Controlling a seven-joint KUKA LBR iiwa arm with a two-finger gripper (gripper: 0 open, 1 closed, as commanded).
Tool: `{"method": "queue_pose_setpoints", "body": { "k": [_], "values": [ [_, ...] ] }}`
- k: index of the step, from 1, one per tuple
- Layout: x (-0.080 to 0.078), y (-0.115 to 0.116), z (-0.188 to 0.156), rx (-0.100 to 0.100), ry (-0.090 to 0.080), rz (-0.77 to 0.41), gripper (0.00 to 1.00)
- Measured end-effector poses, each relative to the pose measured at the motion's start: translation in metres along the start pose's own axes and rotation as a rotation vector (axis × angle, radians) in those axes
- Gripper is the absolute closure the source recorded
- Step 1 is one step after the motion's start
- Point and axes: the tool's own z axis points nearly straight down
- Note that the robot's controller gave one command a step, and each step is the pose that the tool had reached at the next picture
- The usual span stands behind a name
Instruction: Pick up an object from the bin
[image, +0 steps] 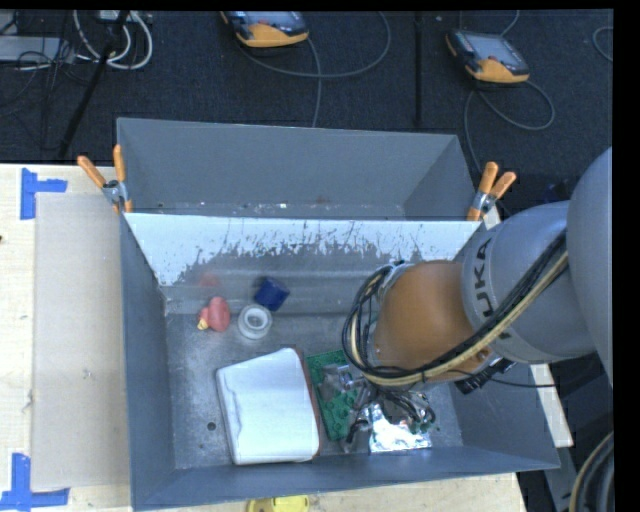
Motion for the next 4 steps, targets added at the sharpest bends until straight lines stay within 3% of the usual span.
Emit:
{"method": "queue_pose_setpoints", "body": {
  "k": [2,3,4],
  "values": [
    [-0.011,0.004,0.001,-0.001,0.015,0.019,1.00],
    [0.006,-0.010,0.001,-0.003,0.000,0.025,1.00],
    [-0.004,0.005,0.001,0.002,0.008,0.033,1.00]
  ]
}}
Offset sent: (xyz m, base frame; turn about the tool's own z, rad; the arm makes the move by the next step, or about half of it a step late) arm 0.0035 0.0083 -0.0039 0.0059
